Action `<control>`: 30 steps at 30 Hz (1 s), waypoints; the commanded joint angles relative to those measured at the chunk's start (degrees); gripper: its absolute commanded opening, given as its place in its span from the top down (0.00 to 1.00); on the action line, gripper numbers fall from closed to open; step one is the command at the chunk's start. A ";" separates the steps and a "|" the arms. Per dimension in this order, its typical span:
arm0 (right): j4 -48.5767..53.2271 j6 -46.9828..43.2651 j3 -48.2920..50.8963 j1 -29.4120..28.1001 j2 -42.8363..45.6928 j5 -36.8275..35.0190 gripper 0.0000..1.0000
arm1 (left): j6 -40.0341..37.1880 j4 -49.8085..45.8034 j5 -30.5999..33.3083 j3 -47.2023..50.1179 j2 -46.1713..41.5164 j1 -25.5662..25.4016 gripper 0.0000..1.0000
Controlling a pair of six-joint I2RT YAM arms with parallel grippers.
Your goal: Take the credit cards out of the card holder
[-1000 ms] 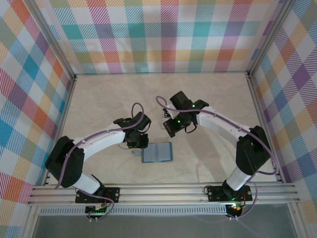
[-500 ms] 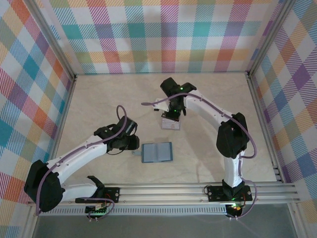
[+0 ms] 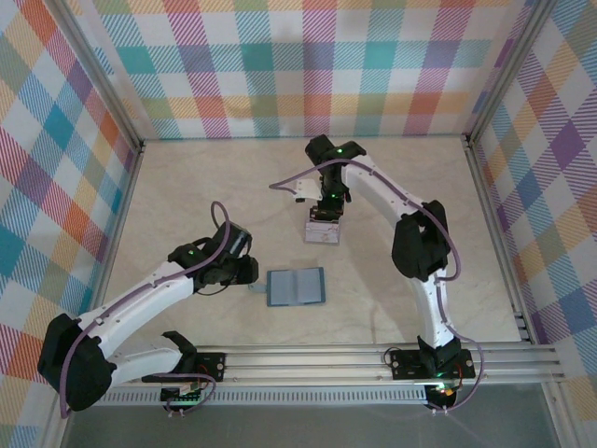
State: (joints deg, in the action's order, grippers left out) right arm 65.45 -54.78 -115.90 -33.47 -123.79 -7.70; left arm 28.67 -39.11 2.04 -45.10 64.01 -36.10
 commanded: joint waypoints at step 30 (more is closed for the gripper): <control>-15.99 0.42 6.53 1.31 0.06 -4.43 0.59 | -0.24 -1.49 -2.31 0.25 1.55 1.91 0.67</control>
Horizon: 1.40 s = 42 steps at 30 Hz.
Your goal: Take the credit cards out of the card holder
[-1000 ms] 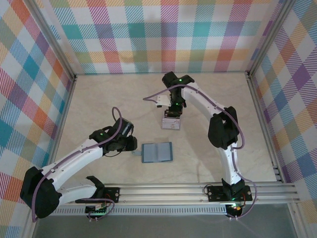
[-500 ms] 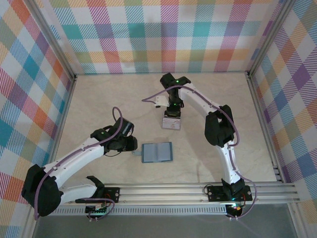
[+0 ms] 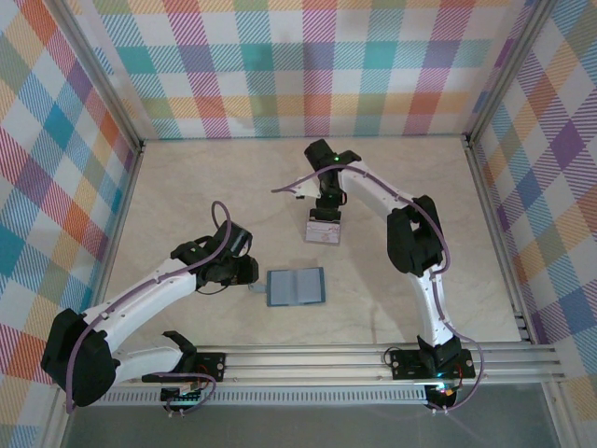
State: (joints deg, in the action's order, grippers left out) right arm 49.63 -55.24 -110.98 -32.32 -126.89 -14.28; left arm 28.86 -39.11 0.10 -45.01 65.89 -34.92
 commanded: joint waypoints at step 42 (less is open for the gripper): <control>-73.63 54.44 79.84 27.66 45.25 5.69 0.00 | -19.11 40.91 26.08 2.88 18.67 29.19 0.00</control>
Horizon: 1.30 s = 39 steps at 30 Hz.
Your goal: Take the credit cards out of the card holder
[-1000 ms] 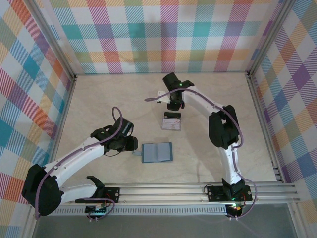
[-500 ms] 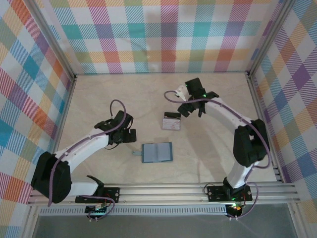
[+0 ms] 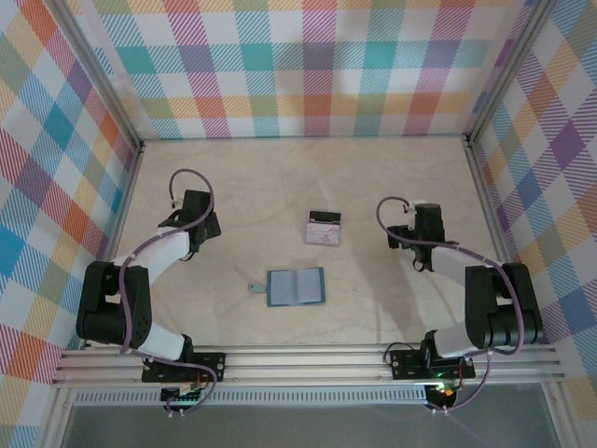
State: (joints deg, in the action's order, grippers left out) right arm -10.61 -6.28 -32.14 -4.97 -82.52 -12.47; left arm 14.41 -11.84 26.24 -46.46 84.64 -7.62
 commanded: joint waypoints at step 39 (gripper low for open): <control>-36.62 6.41 8.46 4.23 -5.39 13.35 0.00 | -16.05 57.80 -19.88 22.37 4.82 3.40 0.00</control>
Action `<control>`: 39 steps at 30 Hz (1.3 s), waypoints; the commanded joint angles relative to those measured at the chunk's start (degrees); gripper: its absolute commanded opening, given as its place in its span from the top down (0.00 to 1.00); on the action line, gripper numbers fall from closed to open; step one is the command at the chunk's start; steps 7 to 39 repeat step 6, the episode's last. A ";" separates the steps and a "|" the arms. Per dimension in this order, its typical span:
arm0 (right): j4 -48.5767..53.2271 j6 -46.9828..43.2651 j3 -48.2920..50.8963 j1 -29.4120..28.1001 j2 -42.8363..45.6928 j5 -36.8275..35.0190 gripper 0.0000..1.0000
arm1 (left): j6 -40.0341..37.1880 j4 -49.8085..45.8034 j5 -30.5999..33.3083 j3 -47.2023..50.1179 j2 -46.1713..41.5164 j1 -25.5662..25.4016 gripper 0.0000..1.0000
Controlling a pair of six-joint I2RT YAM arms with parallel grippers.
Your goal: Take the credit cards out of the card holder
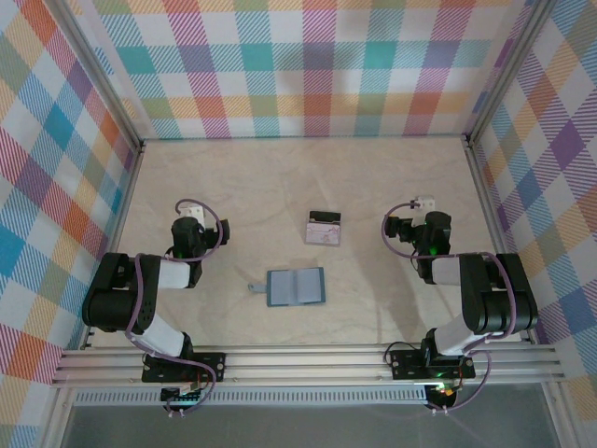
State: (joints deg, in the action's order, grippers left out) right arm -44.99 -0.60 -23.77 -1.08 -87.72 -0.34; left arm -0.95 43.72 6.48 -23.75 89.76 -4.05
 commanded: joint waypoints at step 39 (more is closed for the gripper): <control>-2.53 0.91 0.48 0.58 0.03 1.61 0.00 | -0.63 2.25 -0.09 -0.34 -0.23 -0.17 0.00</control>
